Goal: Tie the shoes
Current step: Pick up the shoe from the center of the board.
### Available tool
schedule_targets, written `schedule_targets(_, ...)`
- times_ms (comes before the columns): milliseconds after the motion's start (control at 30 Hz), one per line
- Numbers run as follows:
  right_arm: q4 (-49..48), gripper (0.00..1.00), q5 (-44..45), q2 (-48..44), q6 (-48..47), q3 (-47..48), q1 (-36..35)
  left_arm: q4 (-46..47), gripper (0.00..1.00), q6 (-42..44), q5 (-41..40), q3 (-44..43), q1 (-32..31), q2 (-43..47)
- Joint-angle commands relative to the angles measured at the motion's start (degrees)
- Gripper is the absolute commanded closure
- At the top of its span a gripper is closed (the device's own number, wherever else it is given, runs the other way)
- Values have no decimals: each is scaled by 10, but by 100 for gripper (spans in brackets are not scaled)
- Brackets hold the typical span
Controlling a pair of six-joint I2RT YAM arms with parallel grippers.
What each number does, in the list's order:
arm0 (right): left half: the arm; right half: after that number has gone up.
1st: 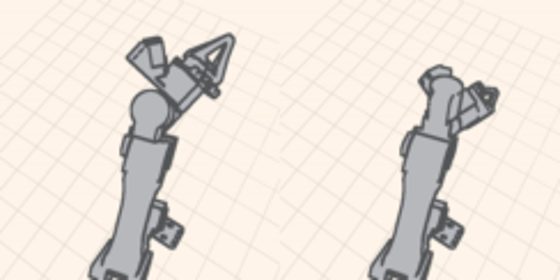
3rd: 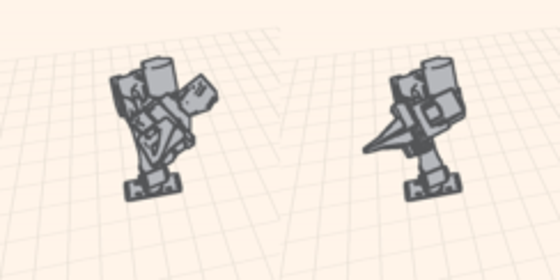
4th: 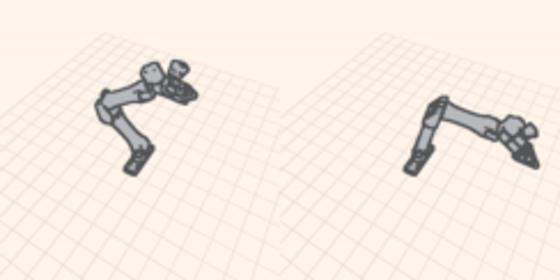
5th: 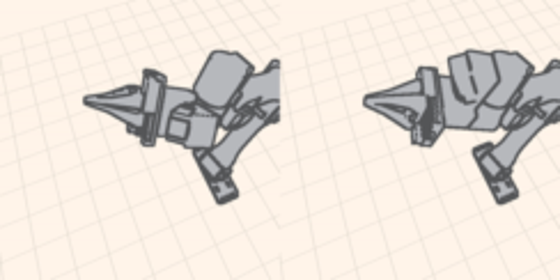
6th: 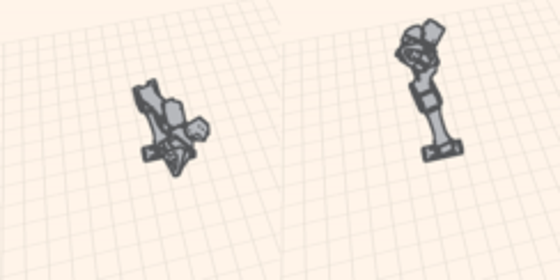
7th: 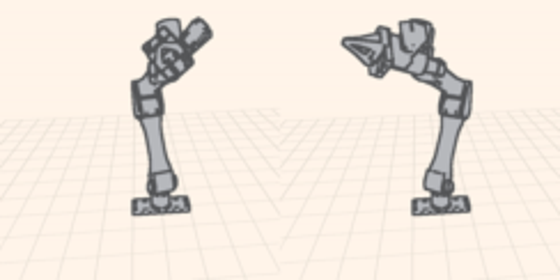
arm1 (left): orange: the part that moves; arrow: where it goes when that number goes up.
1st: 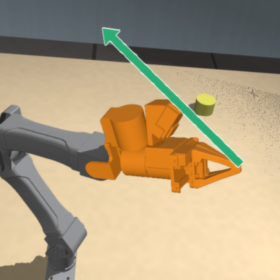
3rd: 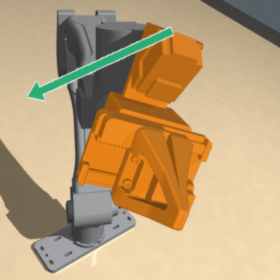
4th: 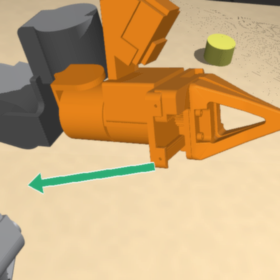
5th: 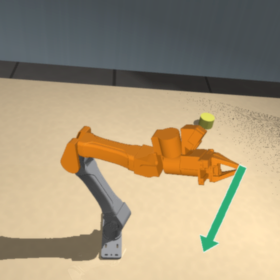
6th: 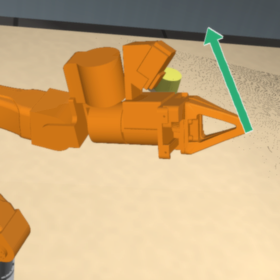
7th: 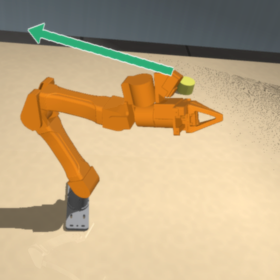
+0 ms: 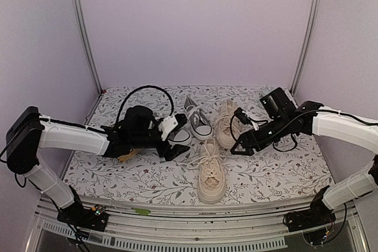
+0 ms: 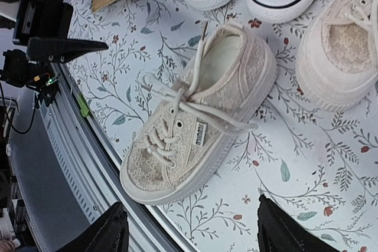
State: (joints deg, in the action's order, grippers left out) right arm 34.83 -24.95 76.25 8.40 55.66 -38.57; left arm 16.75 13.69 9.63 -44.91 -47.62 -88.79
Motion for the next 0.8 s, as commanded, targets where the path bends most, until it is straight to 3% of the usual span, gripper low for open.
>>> schedule_targets(0,-86,29,52,43,46,71,13,31,11,-19,1,-10,24,9)
schedule_targets(100,-128,33,85,136,64,124,1,48,7,-79,-68,-14,48,19)
schedule_targets(233,-149,32,107,231,64,162,-6,-6,5,-140,-152,-39,79,24)
schedule_targets(467,-173,37,26,332,56,185,-17,-33,5,-109,-146,-32,89,35)
schedule_targets(567,-170,50,12,356,55,189,-25,-35,5,-95,-138,-34,89,29)
schedule_targets(700,-159,89,25,349,59,189,-28,-39,5,-84,-135,-42,89,22)
schedule_targets(767,-145,99,38,325,52,191,-27,-39,5,-79,-134,-44,89,22)
